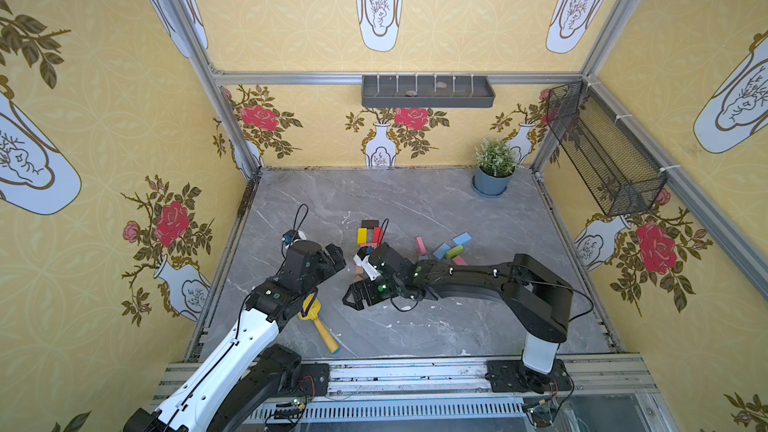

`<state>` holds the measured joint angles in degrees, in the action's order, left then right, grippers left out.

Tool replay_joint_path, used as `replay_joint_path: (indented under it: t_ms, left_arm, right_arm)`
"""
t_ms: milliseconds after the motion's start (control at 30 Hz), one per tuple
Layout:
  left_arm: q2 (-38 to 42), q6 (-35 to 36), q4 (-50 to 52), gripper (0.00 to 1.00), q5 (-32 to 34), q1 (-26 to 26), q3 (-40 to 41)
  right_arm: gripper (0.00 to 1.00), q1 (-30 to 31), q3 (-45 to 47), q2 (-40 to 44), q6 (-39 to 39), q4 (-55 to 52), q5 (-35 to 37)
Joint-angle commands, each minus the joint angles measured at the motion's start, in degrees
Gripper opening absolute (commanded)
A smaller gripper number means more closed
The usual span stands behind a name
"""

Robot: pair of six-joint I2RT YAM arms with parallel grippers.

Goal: Assemble the number 8 with building blocks
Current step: Assemble the building block at the center of the board.

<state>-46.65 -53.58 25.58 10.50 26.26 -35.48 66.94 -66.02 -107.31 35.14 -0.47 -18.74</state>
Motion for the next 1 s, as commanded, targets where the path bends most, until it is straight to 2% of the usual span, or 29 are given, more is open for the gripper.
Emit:
replay_joint_path:
  t_ms: [0,367,967]
  left_arm:
    - [0.46,1.02,-0.44,1.00,0.81,-0.14,-0.02]
    - [2.22,1.22,0.87,1.00,2.86,-0.42,0.15]
    - [1.65,0.79,0.17,1.00,2.44,-0.42,0.86]
  right_arm:
    - [0.98,0.56,-2.94,-2.54,-1.62,-3.32,-0.03]
    - [0.97,0.56,-5.92,-5.98,-1.31,-5.92,0.90]
    - [0.98,0.04,-5.00,-5.22,-0.10,-7.85,6.43]
